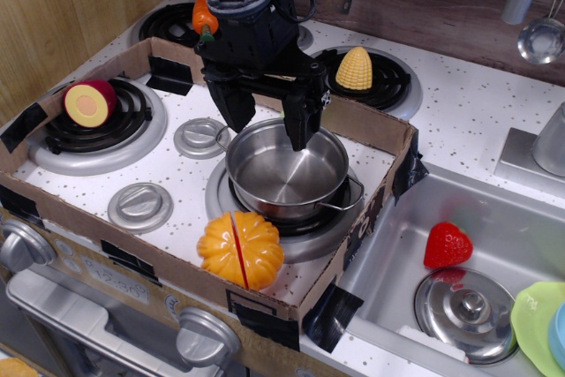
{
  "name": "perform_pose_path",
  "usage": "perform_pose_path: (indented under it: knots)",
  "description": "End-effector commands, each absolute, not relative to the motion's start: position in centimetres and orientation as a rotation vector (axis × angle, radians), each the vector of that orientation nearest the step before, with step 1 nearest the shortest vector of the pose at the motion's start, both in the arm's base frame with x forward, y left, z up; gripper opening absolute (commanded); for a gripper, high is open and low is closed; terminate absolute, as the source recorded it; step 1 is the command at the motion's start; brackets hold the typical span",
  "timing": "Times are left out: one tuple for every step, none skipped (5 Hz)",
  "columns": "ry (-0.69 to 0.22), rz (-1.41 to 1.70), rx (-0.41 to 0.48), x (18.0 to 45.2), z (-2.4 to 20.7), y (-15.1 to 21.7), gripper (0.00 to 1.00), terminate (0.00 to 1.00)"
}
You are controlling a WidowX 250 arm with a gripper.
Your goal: Put broccoli in pot
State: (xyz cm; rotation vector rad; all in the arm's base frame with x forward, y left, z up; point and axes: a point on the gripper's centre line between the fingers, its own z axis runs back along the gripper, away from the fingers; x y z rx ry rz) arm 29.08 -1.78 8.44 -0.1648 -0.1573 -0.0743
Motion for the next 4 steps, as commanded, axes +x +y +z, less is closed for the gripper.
perform_pose_path:
  knots:
    - [-0.157, -0.074, -0.165, 29.1, 8.4, -1.8, 1.0, 0.0]
    - [-0.166, -0.1, -0.153, 29.7, 9.4, -1.3, 1.0, 0.0]
    - [-0.147, -0.092, -0.137, 30.6, 10.7, -1.2, 1.0, 0.0]
    - [-0.151, -0.107, -0.114, 31.8, 12.4, -0.9, 1.0, 0.0]
